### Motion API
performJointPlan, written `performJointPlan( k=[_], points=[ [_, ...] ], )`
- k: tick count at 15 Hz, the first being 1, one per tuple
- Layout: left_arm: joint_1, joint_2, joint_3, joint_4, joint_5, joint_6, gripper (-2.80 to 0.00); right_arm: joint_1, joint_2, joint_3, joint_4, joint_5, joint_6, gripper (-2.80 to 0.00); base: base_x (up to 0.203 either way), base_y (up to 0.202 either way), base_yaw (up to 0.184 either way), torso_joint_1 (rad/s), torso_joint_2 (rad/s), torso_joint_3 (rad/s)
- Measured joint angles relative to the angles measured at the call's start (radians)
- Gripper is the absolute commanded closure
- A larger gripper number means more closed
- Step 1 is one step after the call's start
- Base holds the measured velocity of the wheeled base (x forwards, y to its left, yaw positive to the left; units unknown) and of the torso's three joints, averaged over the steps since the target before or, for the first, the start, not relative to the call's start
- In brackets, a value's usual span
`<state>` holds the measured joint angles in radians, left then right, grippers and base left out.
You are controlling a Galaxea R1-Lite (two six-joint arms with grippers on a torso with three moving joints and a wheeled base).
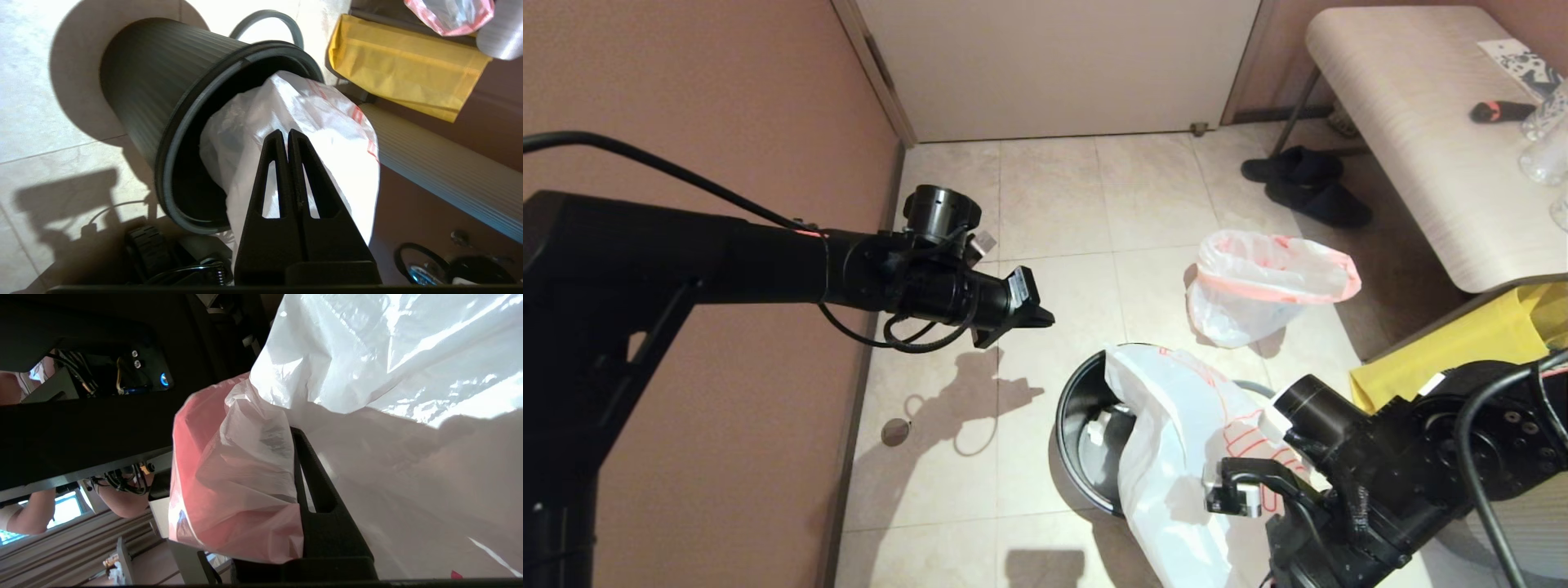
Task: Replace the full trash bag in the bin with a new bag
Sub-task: Put the new garbage bag on the trash can
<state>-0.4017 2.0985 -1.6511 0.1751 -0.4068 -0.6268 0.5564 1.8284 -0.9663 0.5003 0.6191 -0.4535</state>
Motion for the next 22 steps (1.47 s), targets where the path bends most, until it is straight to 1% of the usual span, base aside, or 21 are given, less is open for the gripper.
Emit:
performJointPlan(
  k=[3,5,7,10,12,14,15,16,17,20,22],
  points=[
    [0.000,-0.006,-0.010,-0.005,-0.024,0.003,0.00,0.046,0.071,-0.067,0.005,-0.005,0.008,0.00,0.000,0.000,0.000,0.000,0.00,0.000],
    [-0.005,-0.005,-0.011,-0.006,-0.042,0.004,0.00,0.077,0.118,-0.129,0.009,-0.022,0.035,0.00,0.000,0.000,0.000,0.000,0.00,0.000],
    [-0.005,-0.003,-0.011,-0.008,-0.048,0.005,0.00,0.091,0.141,-0.178,0.011,-0.030,0.073,0.00,0.000,0.000,0.000,0.000,0.00,0.000],
    [-0.016,0.019,-0.047,-0.020,-0.088,0.005,0.00,0.096,0.143,-0.209,0.026,-0.030,0.078,0.00,0.000,0.000,0.000,0.000,0.00,0.000],
    [-0.025,0.058,-0.118,-0.011,-0.113,0.005,0.00,0.096,0.143,-0.219,0.034,-0.030,0.080,0.00,0.000,0.000,0.000,0.000,0.00,0.000],
    [-0.051,0.114,-0.226,0.031,-0.141,0.006,0.00,0.094,0.145,-0.219,0.051,-0.029,0.079,0.00,0.000,0.000,0.000,0.000,0.00,0.000],
    [-0.064,0.144,-0.272,0.054,-0.155,0.018,0.00,0.093,0.146,-0.220,0.052,-0.029,0.079,0.00,0.000,0.000,0.000,0.000,0.00,0.000],
    [-0.078,0.171,-0.294,0.062,-0.167,0.040,0.00,0.093,0.151,-0.221,0.052,-0.029,0.076,0.00,0.000,0.000,0.000,0.000,0.00,0.000],
    [-0.096,0.195,-0.303,0.070,-0.171,0.056,0.00,0.090,0.160,-0.220,0.051,-0.029,0.072,0.00,0.000,0.000,0.000,0.000,0.00,0.000],
    [-0.131,0.246,-0.306,0.083,-0.172,0.064,0.00,0.081,0.195,-0.212,0.050,-0.025,0.056,0.00,0.000,0.000,0.000,0.000,0.00,0.000],
    [-0.153,0.270,-0.305,0.083,-0.170,0.091,0.00,0.079,0.216,-0.203,0.048,-0.025,0.050,0.00,0.000,0.000,0.000,0.000,0.00,0.000]
  ],
)
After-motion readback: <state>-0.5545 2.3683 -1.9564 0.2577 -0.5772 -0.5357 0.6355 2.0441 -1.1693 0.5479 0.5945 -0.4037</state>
